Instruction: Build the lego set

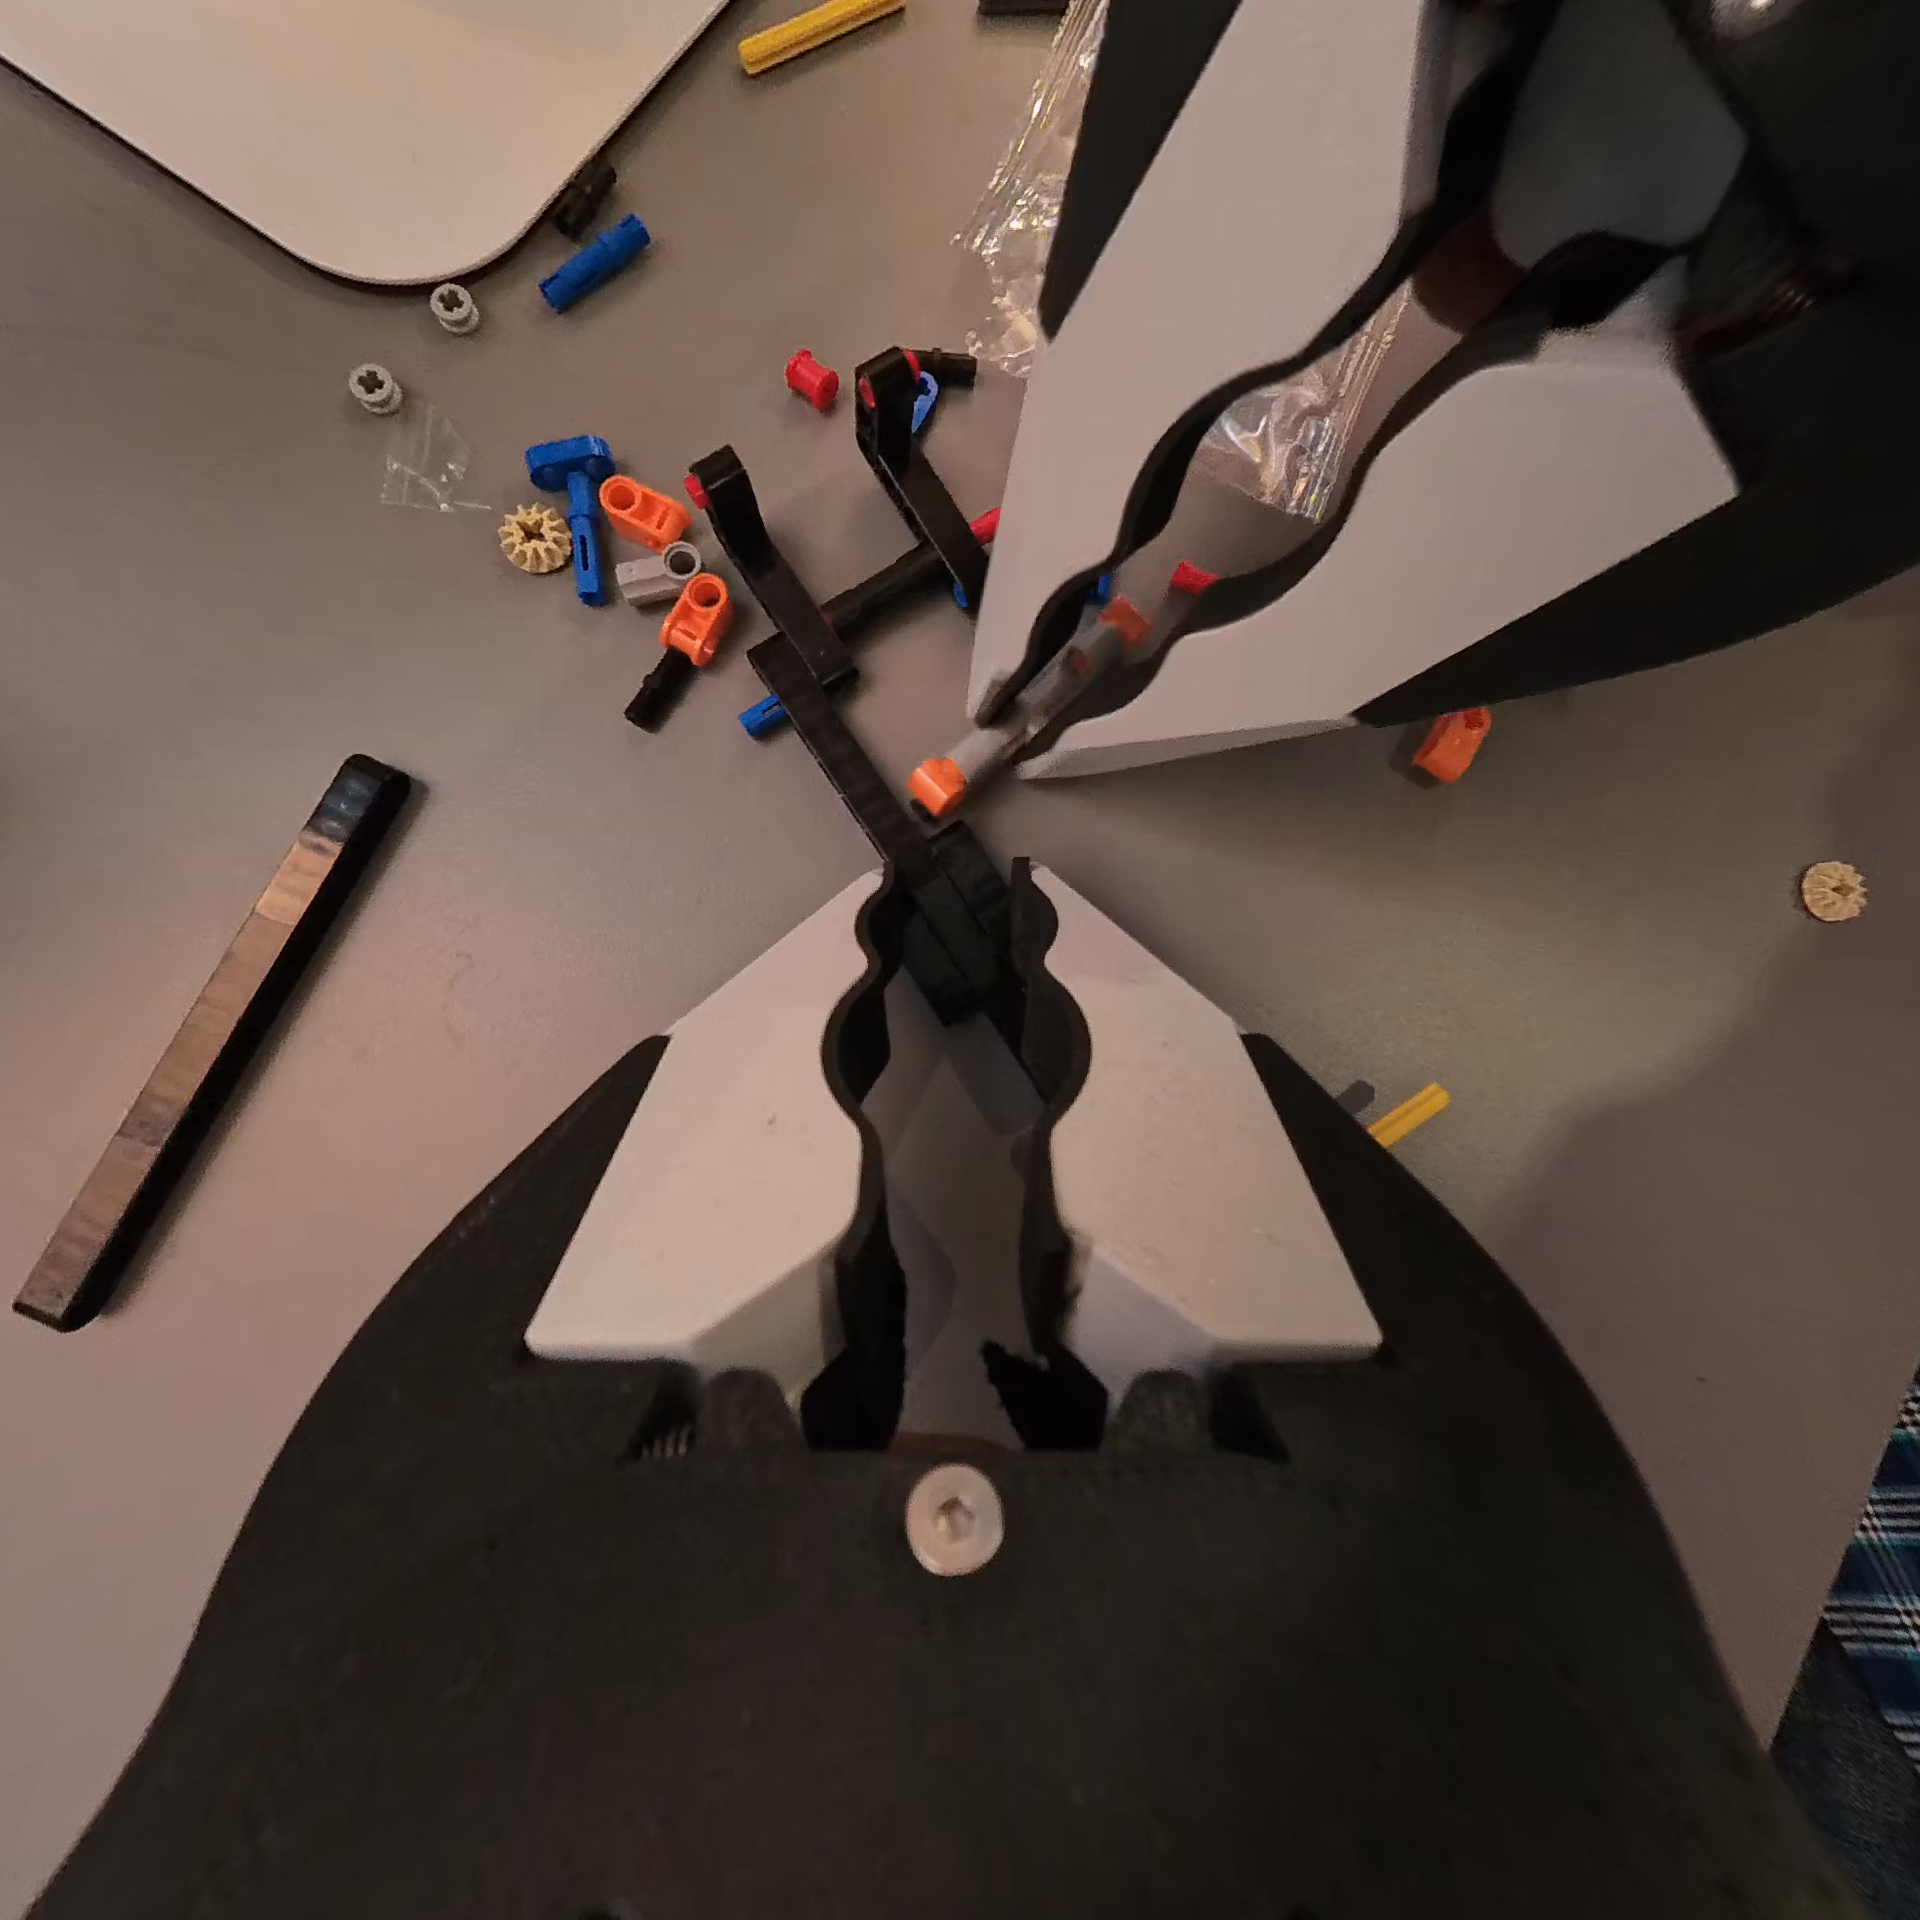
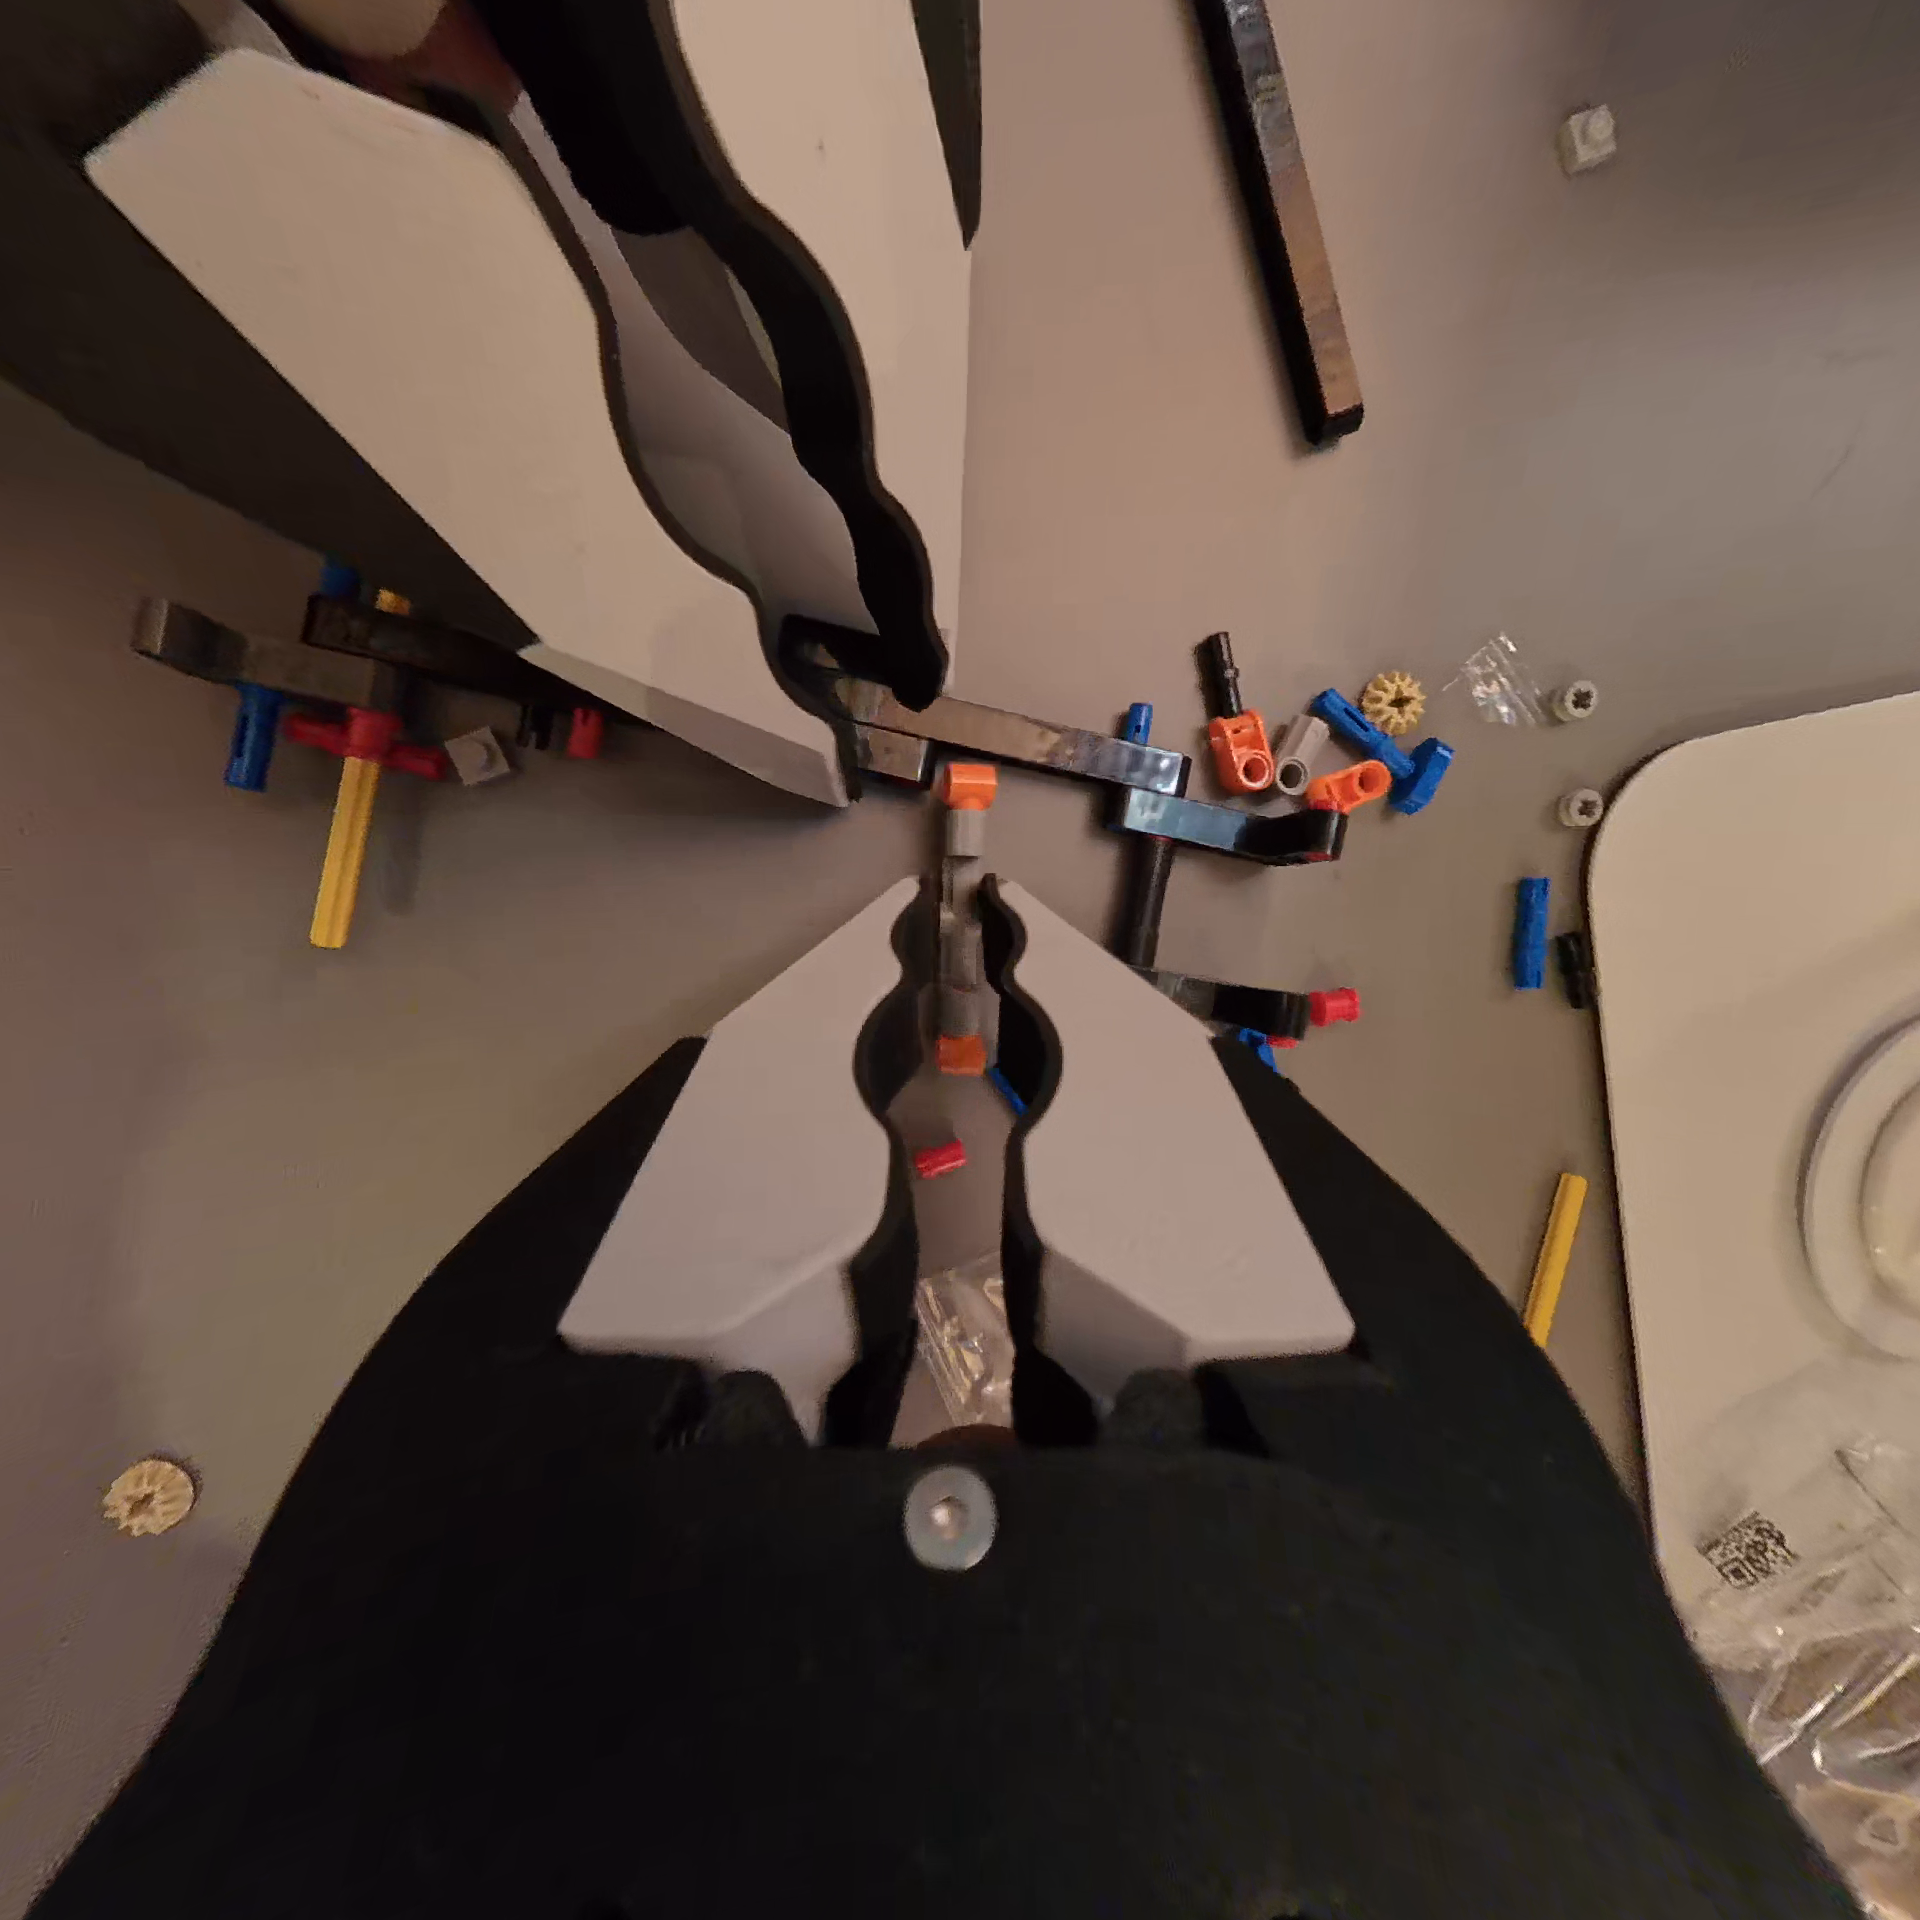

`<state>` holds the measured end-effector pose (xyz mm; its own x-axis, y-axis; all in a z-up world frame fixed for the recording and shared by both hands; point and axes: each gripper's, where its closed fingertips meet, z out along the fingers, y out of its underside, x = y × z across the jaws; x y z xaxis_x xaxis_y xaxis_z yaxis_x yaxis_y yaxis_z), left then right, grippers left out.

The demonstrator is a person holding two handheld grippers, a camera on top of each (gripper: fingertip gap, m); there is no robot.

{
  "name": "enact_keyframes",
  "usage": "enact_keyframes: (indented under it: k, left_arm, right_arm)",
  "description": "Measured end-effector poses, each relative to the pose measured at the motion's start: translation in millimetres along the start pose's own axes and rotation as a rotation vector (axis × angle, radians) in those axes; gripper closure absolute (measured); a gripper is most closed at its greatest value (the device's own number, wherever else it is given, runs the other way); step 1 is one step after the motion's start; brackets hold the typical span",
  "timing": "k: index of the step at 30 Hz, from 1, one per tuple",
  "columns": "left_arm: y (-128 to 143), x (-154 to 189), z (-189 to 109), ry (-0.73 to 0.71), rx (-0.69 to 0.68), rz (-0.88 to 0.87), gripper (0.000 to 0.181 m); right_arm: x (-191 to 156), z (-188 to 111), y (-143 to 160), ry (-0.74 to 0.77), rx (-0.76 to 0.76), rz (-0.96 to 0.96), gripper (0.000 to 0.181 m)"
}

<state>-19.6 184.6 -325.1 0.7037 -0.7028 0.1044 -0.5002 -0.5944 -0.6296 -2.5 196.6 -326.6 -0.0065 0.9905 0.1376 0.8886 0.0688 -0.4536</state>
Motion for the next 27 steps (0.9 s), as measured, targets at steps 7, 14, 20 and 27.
enact_keyframes:
  k: [7, 14, 20, 27]
  left_arm:
    - [-0.1, -0.1, 0.0, 0.006, -0.005, -0.003, 0.163]
    - [-0.8, 0.2, 0.4, 0.02, -0.005, -0.013, 0.164]
    - [-0.8, 0.0, 0.4, 0.027, -0.001, -0.023, 0.164]
    - [-1.1, -0.1, 0.6, 0.036, 0.003, -0.032, 0.164]
  right_arm:
    - [4.0, 0.1, 0.6, -0.032, -0.006, 0.086, 0.177]
    - [6.3, 0.4, -0.1, -0.08, -0.005, 0.154, 0.177]
    - [5.8, 0.3, -0.6, -0.071, -0.005, 0.132, 0.177]
    - [4.7, 0.4, -2.0, -0.073, 0.006, 0.108, 0.177]
